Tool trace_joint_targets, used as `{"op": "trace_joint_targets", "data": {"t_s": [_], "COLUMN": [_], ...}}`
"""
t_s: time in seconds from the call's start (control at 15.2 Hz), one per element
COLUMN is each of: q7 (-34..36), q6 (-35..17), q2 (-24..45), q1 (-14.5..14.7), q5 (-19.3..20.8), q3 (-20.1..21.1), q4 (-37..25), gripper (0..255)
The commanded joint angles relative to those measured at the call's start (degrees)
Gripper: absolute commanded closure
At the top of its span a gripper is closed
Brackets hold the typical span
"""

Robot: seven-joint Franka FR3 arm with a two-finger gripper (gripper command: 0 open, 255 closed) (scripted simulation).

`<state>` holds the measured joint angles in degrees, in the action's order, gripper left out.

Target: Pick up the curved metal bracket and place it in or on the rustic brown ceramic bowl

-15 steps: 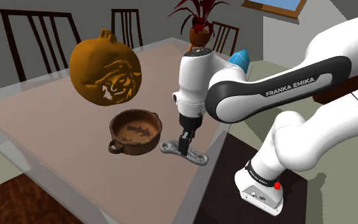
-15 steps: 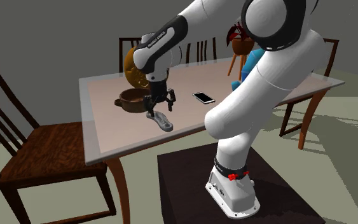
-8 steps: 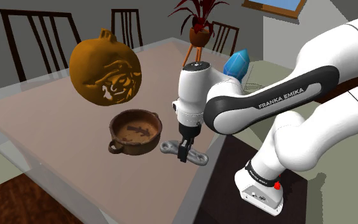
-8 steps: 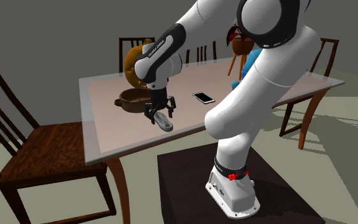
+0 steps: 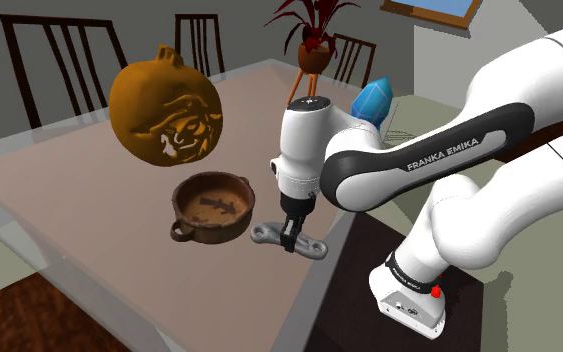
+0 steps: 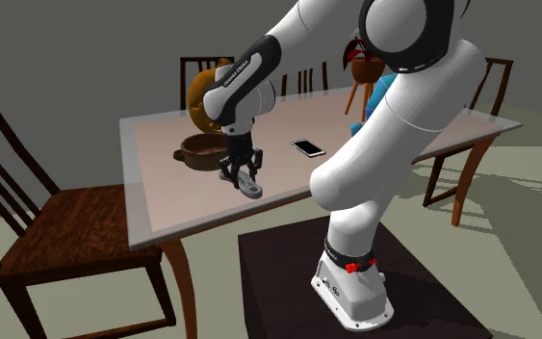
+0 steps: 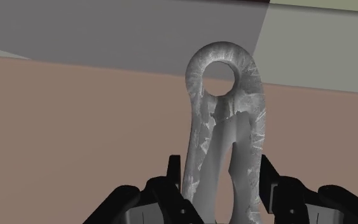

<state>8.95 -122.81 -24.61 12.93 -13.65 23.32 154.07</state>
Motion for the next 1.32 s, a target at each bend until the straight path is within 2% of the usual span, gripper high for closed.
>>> {"op": "trace_joint_targets", "data": {"t_s": [0.0,0.46,1.25], "q7": [0.03,0.00,-0.26], "q6": [-0.03,-0.01,11.25], "q2": [0.19,0.15,-5.65], "q1": [-0.11,-0.16,0.02], "q5": [0.27,0.24,0.81], "q3": [-0.05,-0.01,-2.10], "q4": [0.27,0.29,-5.23], "gripper": [255,255,255]}}
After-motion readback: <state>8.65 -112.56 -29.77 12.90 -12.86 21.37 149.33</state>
